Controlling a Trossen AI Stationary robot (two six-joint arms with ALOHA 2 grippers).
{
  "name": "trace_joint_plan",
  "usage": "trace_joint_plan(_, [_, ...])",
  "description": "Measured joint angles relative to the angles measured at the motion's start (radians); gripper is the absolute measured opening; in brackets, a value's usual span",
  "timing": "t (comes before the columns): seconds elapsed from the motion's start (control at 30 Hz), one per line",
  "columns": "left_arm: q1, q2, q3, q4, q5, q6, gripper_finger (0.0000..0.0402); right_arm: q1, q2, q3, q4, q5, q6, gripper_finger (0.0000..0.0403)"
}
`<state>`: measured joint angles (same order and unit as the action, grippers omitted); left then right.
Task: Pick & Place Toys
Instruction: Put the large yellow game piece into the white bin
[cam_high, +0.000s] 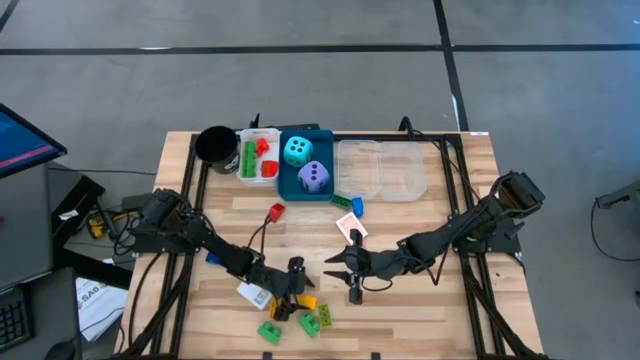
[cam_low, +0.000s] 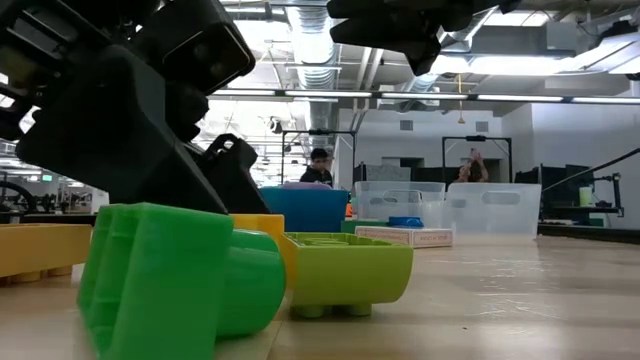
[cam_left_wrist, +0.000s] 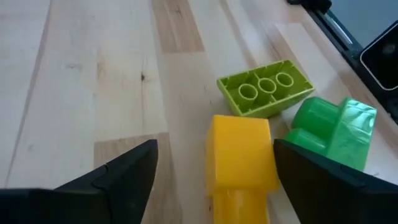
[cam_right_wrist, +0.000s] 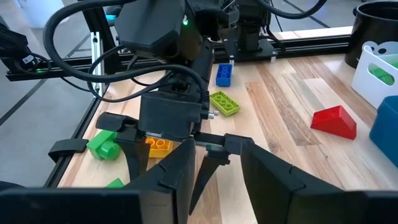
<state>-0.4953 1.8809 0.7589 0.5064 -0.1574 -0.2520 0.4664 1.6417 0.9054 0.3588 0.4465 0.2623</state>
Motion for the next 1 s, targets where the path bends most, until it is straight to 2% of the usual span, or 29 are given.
trace_joint_plan(0.63, [-0.003, 0.0, 0.0, -0.051, 0.034, 0.0, 0.024, 0.0, 0.0, 0.0, 0.0, 0.0, 0.0, 0.0126])
trace_joint_plan(0.83, [-0.003, 0.0, -0.001, -0.089, 0.034, 0.0, 0.0197, 0.0, 0.0, 0.0, 0.0, 0.0, 0.0, 0.0126])
trace_joint_plan(1.0, [-0.003, 0.0, -0.001, -0.063, 0.026, 0.0, 0.0144, 0.0, 0.0, 0.0, 0.0, 0.0, 0.0, 0.0126])
